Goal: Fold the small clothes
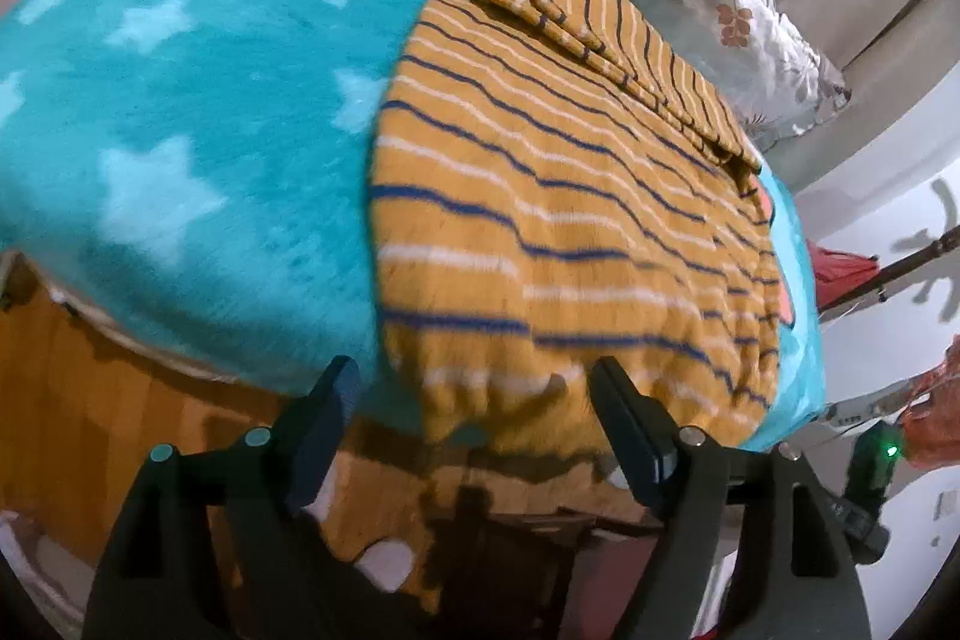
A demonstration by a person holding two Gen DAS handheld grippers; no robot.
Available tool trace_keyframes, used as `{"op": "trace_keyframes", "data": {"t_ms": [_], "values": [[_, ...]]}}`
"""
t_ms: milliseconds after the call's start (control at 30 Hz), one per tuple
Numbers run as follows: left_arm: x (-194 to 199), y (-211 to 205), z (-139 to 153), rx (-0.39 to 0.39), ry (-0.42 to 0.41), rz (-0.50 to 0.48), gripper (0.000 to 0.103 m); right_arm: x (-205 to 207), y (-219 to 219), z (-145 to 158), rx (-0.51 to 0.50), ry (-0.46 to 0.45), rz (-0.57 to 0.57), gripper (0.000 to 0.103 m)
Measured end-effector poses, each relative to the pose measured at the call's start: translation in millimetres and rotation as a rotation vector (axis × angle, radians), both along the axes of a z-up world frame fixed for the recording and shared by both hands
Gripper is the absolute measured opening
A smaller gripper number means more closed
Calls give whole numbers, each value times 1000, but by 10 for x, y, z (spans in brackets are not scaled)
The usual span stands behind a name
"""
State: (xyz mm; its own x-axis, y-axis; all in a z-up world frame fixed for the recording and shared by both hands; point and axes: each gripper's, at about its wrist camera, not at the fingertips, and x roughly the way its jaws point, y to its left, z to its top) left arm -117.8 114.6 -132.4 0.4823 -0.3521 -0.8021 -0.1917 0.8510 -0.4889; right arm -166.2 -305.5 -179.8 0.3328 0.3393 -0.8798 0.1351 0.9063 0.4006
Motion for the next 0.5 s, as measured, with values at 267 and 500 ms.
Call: {"op": "trace_keyframes", "data": {"t_ms": [267, 500], "values": [[187, -23, -305, -94, 48, -6, 85, 403, 368, -184, 24, 34, 71, 62], [125, -36, -285, -183, 101, -26, 14, 466, 480, -144, 71, 45, 61, 19]]}}
